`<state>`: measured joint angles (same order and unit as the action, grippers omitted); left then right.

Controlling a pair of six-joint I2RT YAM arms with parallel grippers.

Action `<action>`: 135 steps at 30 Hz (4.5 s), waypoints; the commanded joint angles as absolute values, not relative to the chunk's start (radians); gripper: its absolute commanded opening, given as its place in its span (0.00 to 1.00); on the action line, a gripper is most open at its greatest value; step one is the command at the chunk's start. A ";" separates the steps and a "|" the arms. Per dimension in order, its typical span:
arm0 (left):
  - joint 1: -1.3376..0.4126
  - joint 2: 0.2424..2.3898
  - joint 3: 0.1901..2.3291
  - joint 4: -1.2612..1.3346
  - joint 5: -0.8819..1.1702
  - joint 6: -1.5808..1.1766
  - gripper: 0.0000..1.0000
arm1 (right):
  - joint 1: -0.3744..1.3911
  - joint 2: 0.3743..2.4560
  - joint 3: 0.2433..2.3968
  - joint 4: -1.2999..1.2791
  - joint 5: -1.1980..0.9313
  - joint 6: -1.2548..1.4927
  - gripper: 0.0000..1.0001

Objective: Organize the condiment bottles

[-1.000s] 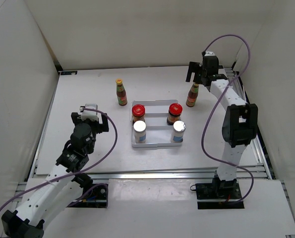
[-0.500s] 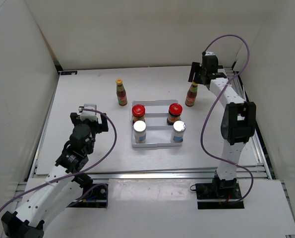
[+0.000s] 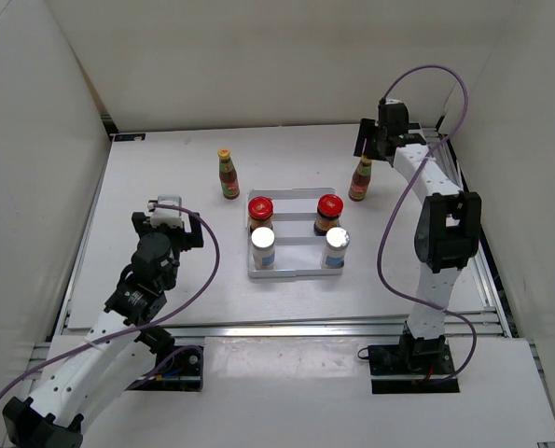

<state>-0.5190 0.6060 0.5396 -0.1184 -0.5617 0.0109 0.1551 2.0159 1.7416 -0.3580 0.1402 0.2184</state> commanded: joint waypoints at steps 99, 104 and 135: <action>-0.520 0.621 0.543 -0.103 -0.568 0.005 1.00 | 0.176 1.859 1.710 -0.574 0.146 0.259 0.68; -0.520 0.621 0.543 -0.103 -0.568 0.005 1.00 | 0.176 1.859 1.692 -0.574 0.133 0.270 0.58; -0.520 0.621 0.543 -0.103 -0.568 0.005 1.00 | 0.225 1.798 1.933 -0.627 0.006 0.270 0.00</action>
